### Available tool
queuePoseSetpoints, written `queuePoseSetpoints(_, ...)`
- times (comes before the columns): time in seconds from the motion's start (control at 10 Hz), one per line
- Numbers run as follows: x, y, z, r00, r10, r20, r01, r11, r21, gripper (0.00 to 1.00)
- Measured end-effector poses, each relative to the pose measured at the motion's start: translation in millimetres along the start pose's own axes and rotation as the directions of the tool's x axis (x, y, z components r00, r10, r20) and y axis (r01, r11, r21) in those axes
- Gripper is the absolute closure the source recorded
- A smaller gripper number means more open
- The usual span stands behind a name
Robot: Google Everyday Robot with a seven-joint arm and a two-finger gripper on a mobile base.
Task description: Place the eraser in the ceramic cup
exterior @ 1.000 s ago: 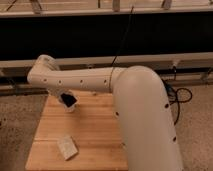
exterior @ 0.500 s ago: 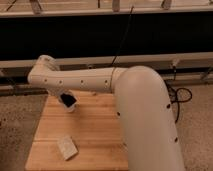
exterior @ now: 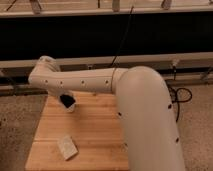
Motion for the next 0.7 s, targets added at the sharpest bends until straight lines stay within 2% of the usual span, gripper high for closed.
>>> queuePoseSetpoints(0.1, 0.0, -0.5, 0.9, 1.0, -0.002, -0.002, 0.002, 1.0, 0.002, 0.22)
queuePoseSetpoints(0.2, -0.1, -2.0, 1.4, 1.0, -0.005, -0.004, 0.005, 1.0, 0.006, 0.2)
queuePoseSetpoints(0.7, -1.2, -4.9, 5.1, 1.0, -0.017, -0.011, 0.018, 0.999, 0.027, 0.2)
